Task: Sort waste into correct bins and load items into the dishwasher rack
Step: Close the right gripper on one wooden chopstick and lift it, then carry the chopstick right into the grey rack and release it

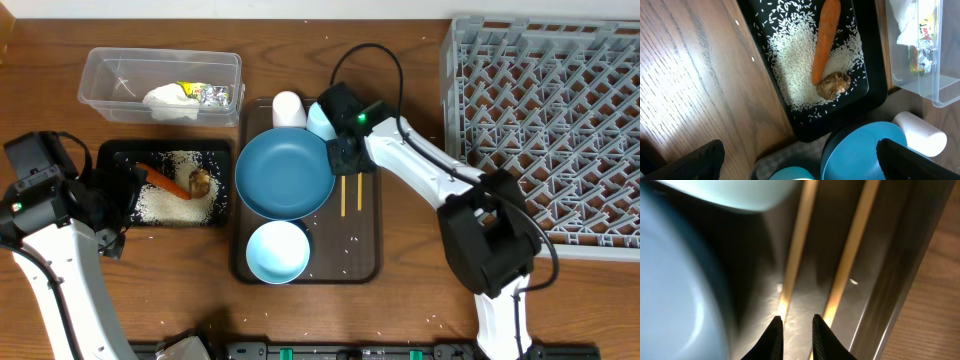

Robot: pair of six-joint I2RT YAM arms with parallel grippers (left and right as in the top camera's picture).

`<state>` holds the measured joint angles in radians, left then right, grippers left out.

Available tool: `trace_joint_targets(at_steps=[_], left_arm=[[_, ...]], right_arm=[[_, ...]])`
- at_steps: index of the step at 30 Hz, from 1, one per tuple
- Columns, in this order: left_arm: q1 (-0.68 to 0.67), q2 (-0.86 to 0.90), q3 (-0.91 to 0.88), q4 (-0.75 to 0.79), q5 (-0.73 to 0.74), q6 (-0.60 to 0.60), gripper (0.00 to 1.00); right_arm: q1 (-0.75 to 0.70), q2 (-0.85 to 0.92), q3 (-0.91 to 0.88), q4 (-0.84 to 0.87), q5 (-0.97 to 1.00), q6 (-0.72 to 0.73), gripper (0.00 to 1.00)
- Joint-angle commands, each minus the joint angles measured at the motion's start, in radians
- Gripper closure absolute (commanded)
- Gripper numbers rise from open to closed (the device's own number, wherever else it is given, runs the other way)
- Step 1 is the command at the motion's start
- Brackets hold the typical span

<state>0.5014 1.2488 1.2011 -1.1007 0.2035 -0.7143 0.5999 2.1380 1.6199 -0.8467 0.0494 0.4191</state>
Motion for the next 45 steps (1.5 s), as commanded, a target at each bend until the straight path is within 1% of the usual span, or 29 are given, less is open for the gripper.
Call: trace_joint_targets(at_steps=[1, 7, 15, 22, 23, 26, 36, 42, 45], left_arm=[[0.004, -0.007, 0.0, -0.006, -0.006, -0.009, 0.02], [0.004, -0.007, 0.0, -0.006, -0.006, -0.009, 0.02], [0.004, -0.007, 0.0, -0.006, -0.006, -0.009, 0.02], [0.004, -0.007, 0.0, -0.006, -0.006, -0.009, 0.02], [0.004, -0.007, 0.0, -0.006, -0.006, -0.009, 0.02], [0.004, -0.007, 0.0, -0.006, -0.006, -0.009, 0.02], [0.004, -0.007, 0.0, -0.006, -0.006, -0.009, 0.02], [0.004, -0.007, 0.0, -0.006, -0.006, -0.009, 0.02], [0.004, -0.007, 0.0, -0.006, -0.006, -0.009, 0.02]], right_arm=[[-0.001, 0.025, -0.006, -0.023, 0.09, 0.124, 0.85], [-0.01, 0.029, -0.007, -0.024, 0.096, 0.126, 0.8], [-0.01, 0.065, -0.014, -0.02, 0.096, 0.127, 0.78], [-0.011, 0.09, -0.016, -0.015, 0.084, 0.126, 0.78], [-0.011, 0.09, -0.019, -0.011, 0.08, 0.126, 0.78], [-0.011, 0.09, -0.02, -0.009, 0.077, 0.127, 0.98], [-0.02, 0.07, -0.018, -0.032, 0.077, 0.122, 0.99], [-0.059, -0.046, -0.018, -0.06, 0.075, 0.07, 0.99], [-0.088, -0.129, -0.018, -0.066, 0.05, 0.013, 0.99]])
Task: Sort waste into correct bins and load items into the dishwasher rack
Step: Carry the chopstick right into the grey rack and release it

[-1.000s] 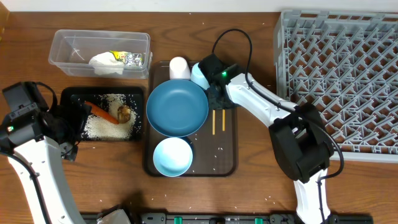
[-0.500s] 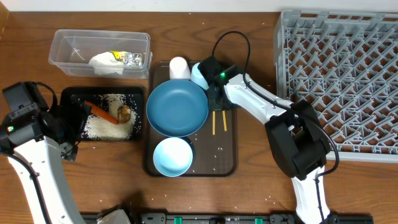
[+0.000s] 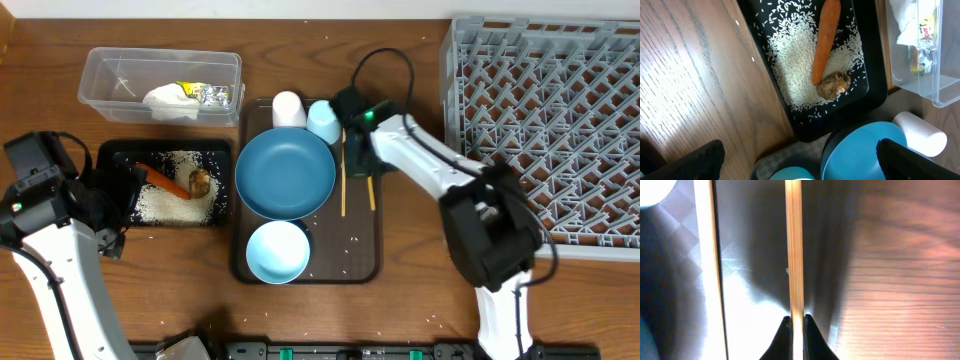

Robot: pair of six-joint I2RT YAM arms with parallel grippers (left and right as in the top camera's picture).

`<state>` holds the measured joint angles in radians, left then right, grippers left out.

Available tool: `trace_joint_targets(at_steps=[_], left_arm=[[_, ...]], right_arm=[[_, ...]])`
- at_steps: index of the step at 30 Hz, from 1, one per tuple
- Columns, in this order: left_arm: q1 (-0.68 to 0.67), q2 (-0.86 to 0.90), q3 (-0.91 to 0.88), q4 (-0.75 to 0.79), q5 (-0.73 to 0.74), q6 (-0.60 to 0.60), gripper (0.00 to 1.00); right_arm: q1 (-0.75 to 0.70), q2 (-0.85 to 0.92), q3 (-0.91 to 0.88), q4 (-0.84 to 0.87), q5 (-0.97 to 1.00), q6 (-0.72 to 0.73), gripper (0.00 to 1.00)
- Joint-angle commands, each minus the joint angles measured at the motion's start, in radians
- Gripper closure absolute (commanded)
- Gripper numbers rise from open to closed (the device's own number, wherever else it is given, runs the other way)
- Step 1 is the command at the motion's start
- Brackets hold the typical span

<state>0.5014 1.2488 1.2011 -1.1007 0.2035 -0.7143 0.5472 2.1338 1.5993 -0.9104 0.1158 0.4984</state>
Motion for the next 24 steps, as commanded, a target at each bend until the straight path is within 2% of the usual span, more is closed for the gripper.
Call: trace_joint_targets(at_steps=[1, 11, 17, 24], left_arm=[[0.004, -0.007, 0.0, -0.006, -0.006, -0.009, 0.02], [0.004, -0.007, 0.0, -0.006, -0.006, -0.009, 0.02], [0.004, -0.007, 0.0, -0.006, -0.006, -0.009, 0.02], [0.004, -0.007, 0.0, -0.006, -0.006, -0.009, 0.02]], right_arm=[[-0.048, -0.154, 0.003, -0.003, -0.034, -0.091, 0.99], [-0.255, -0.38, 0.003, -0.01, -0.064, -0.229, 0.99], [-0.401, -0.381, 0.003, 0.022, -0.065, -0.412, 0.99], [-0.522, -0.36, 0.003, 0.085, -0.088, -0.451, 0.99]])
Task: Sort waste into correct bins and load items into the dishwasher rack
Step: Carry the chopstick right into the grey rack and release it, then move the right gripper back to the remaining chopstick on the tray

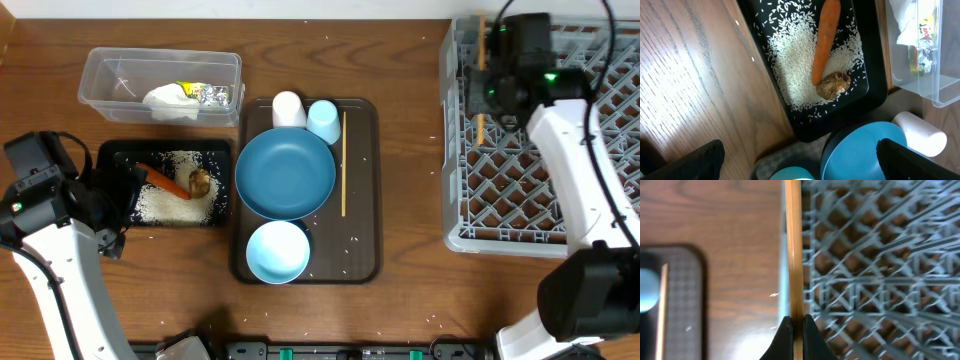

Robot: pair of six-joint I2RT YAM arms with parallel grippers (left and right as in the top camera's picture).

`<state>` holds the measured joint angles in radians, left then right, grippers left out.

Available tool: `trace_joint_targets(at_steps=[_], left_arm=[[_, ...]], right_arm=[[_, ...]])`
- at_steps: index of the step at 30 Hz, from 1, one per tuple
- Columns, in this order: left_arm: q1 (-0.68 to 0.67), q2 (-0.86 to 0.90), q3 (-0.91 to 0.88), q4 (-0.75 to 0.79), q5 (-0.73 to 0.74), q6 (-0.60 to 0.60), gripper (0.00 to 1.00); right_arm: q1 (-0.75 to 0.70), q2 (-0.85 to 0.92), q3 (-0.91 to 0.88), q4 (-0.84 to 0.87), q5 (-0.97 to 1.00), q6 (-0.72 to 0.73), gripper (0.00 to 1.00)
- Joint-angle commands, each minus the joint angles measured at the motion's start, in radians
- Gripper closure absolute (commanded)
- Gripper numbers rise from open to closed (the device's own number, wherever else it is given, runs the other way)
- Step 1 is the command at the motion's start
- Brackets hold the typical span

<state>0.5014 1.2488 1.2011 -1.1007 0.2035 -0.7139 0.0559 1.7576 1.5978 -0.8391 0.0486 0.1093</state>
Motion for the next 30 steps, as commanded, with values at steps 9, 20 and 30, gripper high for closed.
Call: trace_joint_targets(at_steps=[9, 20, 30], left_arm=[[0.004, -0.007, 0.0, -0.006, -0.006, -0.01, 0.02], [0.004, -0.007, 0.0, -0.006, -0.006, -0.01, 0.02], [0.004, -0.007, 0.0, -0.006, -0.006, -0.01, 0.02]], right_arm=[[-0.058, 0.066, 0.004, 0.074, -0.102, -0.114, 0.99], [-0.041, 0.138, 0.004, 0.089, -0.124, -0.08, 0.32], [0.005, 0.048, 0.005, -0.004, -0.264, -0.066, 0.15]])
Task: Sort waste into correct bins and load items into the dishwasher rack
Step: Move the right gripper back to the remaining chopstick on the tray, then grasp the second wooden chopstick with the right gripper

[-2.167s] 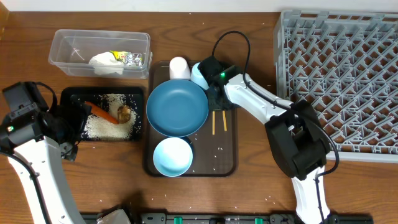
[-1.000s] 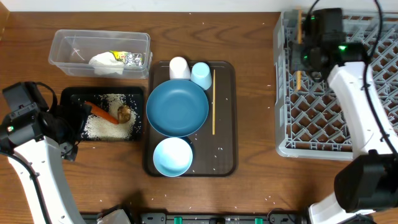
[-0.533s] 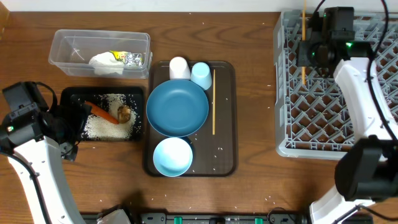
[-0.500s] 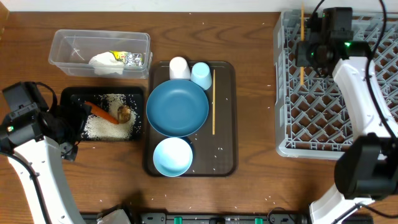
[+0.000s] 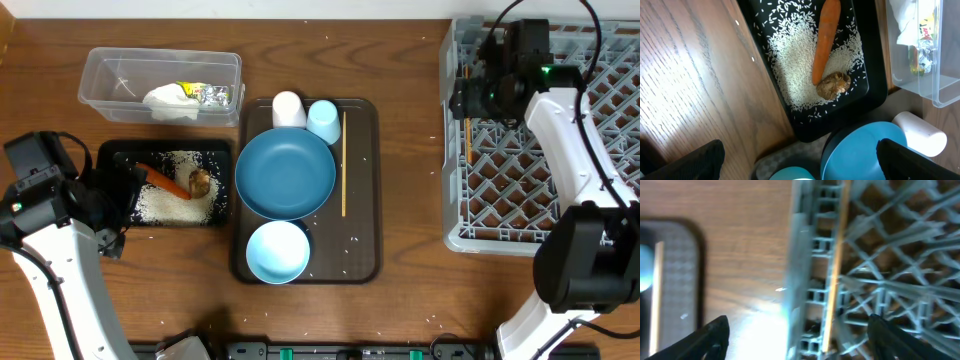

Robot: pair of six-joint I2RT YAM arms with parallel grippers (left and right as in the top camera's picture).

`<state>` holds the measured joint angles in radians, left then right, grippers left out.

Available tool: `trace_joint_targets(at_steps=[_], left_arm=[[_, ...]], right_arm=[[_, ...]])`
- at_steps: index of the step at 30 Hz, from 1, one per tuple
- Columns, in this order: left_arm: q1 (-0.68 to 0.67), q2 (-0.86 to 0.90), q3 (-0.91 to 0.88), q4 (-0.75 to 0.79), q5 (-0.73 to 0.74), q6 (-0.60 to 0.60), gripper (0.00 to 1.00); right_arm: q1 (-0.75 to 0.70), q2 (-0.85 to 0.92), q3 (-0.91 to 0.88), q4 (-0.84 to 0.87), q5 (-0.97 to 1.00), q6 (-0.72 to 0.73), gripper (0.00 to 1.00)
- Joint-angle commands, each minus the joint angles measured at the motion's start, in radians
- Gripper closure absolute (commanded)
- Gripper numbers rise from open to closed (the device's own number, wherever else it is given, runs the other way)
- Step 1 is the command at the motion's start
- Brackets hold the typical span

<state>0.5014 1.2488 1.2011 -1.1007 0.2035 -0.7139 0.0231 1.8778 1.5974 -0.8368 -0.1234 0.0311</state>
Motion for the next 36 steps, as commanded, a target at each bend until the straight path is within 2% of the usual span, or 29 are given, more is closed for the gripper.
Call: trace_joint_targets(at_steps=[1, 4, 6, 13, 16, 22, 36], left_arm=[[0.004, -0.007, 0.0, -0.006, -0.006, -0.01, 0.02], [0.004, -0.007, 0.0, -0.006, -0.006, -0.01, 0.02], [0.004, -0.007, 0.0, -0.006, -0.006, -0.009, 0.02], [0.004, -0.007, 0.0, -0.006, -0.006, -0.01, 0.02], [0.004, -0.007, 0.0, -0.006, -0.006, -0.01, 0.02], [0.004, -0.007, 0.0, -0.006, -0.006, -0.009, 0.02], [0.004, -0.007, 0.0, -0.006, -0.006, -0.01, 0.02]], right_arm=[[0.056, -0.086, 0.005, -0.008, -0.103, 0.038, 0.14], [0.134, -0.112, 0.005, -0.007, -0.111, 0.061, 0.11], [0.196, -0.112, 0.005, -0.006, -0.077, 0.081, 0.06], [0.411, -0.042, 0.003, -0.027, 0.137, 0.319, 0.05], [0.47, 0.005, 0.003, -0.027, 0.184, 0.396, 0.09], [0.523, 0.105, 0.003, -0.004, 0.19, 0.481, 0.25], [0.551, 0.301, 0.003, 0.04, 0.171, 0.541, 0.37]])
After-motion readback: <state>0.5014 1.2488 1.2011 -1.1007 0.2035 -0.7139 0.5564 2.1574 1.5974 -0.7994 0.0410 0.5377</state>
